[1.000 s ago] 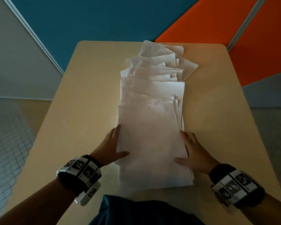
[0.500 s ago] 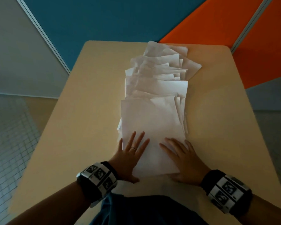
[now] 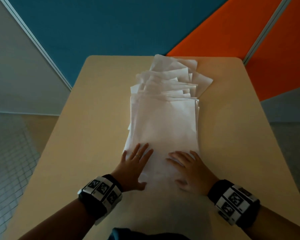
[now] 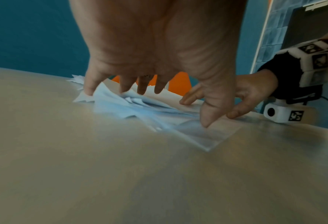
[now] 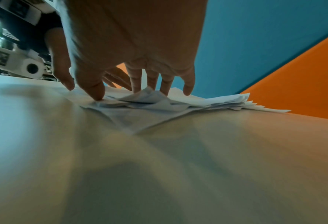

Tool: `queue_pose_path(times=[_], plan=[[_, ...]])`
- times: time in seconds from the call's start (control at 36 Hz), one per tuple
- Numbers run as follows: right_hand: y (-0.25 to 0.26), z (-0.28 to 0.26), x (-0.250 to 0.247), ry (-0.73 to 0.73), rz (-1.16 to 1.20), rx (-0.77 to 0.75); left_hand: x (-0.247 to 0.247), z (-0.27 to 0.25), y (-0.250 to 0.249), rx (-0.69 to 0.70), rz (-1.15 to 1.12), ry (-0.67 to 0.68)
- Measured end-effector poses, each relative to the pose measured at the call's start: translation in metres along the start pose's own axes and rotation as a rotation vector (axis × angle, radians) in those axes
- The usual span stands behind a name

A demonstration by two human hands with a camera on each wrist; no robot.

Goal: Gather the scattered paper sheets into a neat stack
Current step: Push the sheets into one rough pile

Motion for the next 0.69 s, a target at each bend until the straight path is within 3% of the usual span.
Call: queue_pose_path(times=[0.08,0.25,0.33,0.42,0.5,0.56,0.64,0.69], plan=[[-0.011,0.011,-0.003,-0.045,0.008,0.032,-0.002,0.011,0.011,-0.041,-0.018,-0.017],[-0.014,0.013,0.003,-0.001,-0.027,-0.007,-0.003,0.018,0.013,0.041,0.200,-0.100],[-0.020,0.015,0.008,-0.026,0.015,-0.006,-0.003,0.026,0.014,0.070,0.183,-0.165],[-0.033,0.026,0.008,-0.054,0.051,0.034,-0.006,0.036,0.024,0.008,0.168,-0.153],[-0.040,0.039,0.003,-0.079,0.124,0.067,-0.012,0.049,0.032,0.039,0.099,-0.068],[-0.052,0.051,-0.008,-0.139,0.281,0.205,-0.024,0.059,0.039,-0.045,-0.063,-0.071],[-0.107,0.067,-0.018,-0.305,0.402,0.689,-0.050,0.079,0.062,-0.363,-0.316,-0.340],[-0.144,0.068,-0.016,-0.274,0.362,0.982,-0.057,0.092,0.081,-0.590,-0.419,-0.384]])
Point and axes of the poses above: each hand's wrist, its own z-axis towards the middle knuckle, its own x-axis out of the palm, y = z × x, the point moved 5 cm from there along z, towards the middle knuckle, and after that the axes turned 14 degrees about -y, right-handed, at the moved point
